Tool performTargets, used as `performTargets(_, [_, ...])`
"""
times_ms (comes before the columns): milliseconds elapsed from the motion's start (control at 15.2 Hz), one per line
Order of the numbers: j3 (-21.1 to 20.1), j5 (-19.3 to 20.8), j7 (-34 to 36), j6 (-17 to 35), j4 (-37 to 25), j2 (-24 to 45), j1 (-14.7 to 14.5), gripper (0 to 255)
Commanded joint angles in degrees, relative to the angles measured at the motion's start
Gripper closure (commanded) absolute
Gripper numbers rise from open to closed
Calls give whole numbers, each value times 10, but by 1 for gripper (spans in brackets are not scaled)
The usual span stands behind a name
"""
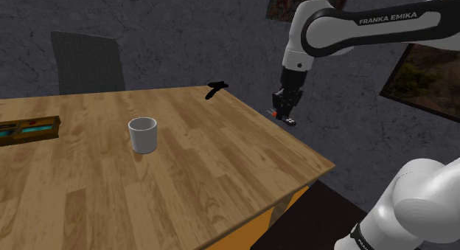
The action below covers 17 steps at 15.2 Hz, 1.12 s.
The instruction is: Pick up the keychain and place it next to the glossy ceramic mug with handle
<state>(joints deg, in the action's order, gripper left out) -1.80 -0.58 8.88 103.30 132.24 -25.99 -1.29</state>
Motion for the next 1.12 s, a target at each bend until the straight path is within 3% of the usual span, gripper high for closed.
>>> performTargets(0, [-10,-4,14,5,-35,40,-5,255])
performTargets(594, [-48,1,75,-1,-234,232,-25,255])
performTargets(1056, [-66,22,119,-47,-441,395,-49,255])
